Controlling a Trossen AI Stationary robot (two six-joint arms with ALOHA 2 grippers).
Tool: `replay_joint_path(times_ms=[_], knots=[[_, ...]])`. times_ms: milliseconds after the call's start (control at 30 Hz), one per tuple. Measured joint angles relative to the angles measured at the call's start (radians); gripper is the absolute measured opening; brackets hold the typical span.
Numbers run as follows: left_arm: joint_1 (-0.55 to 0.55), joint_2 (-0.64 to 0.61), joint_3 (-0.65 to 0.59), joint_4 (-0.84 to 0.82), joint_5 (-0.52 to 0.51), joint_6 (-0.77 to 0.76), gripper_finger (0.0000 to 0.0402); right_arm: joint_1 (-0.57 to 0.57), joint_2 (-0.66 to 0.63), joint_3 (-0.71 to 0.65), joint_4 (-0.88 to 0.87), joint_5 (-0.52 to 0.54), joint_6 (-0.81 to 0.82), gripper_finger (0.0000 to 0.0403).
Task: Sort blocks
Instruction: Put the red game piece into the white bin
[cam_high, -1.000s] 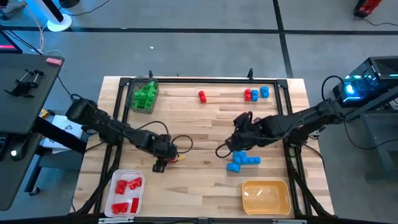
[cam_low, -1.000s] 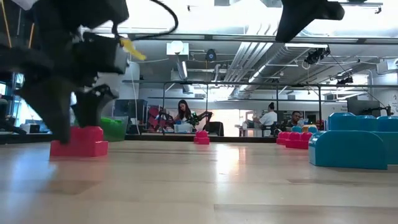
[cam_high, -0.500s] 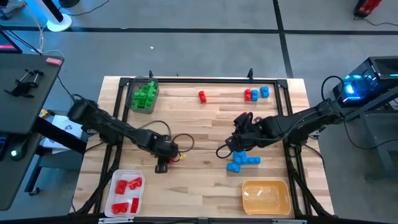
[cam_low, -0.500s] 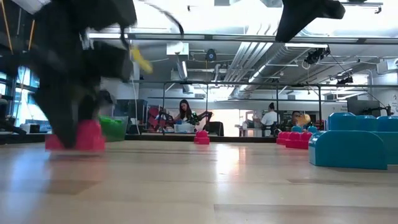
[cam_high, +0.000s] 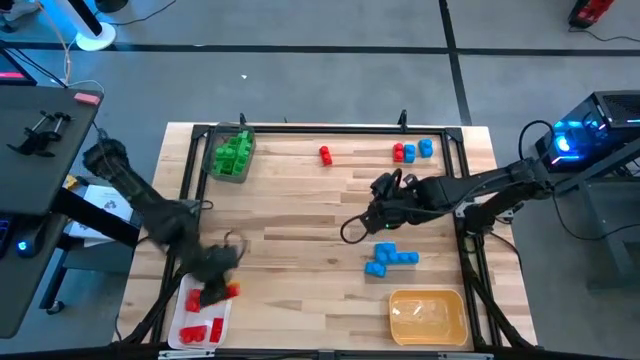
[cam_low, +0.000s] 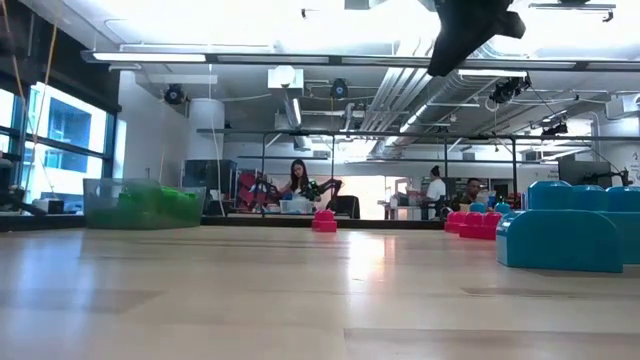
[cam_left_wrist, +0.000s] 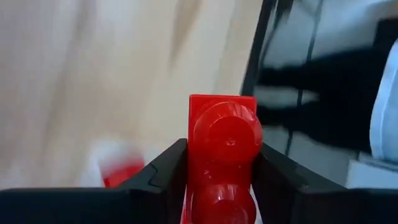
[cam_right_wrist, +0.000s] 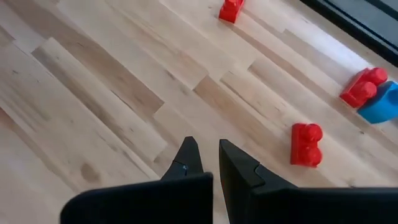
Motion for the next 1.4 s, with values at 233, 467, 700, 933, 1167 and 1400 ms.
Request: replay_joint_path(times_ms=[233,467,700,933,1167,1400], knots=[[-0.383,0.096,-0.001,0.027,-0.073,-0.457,0.0111,-0.039,0.000,0.000,0.017,-0.014,-0.072,0.0000],[-0.434,0.210,-0.001,0.027,-0.111,-0.612,0.0170,-0.064,-0.001,0.000,0.021,-0.044,-0.098,0.0000],[-0.377,0.192,-0.001,0.029,0.002,-0.504,0.0243,-0.066,-0.002,0.000,0.029,-0.089,-0.080,0.0000],[-0.277,0.040,-0.001,0.027,-0.257,-0.272,0.0258,-0.101,-0.003,0.000,-0.102,-0.109,0.099,0.0000],[0.048,-0.064,0.000,0.050,-0.597,0.090,0.0258,-0.297,-0.024,-0.058,-0.331,-0.178,0.049,0.0000],[0.422,0.009,0.000,0.383,-0.467,0.448,0.0258,-0.619,-0.200,-0.468,0.049,-0.374,-0.164,0.0000]])
